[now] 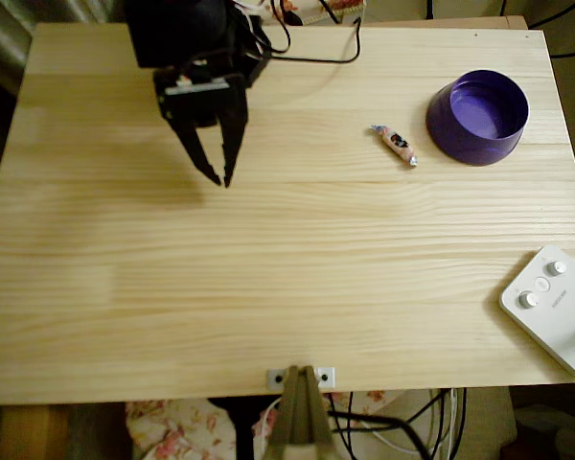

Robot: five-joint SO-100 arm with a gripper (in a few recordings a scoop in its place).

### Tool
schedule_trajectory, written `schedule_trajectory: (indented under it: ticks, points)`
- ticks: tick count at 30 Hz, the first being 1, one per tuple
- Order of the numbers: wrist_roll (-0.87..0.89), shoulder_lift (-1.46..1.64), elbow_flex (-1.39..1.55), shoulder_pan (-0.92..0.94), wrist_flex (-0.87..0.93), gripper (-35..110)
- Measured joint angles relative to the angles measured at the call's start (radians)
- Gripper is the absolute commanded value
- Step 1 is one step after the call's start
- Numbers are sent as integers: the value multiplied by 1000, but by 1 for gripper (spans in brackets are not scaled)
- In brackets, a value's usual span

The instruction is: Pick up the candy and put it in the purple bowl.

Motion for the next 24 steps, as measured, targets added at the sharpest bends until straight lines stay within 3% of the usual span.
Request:
schedule_trajectory:
  ticks: [8,24]
  points:
    - [167,0,0,63,0,0]
    - [183,0,0,69,2,-1]
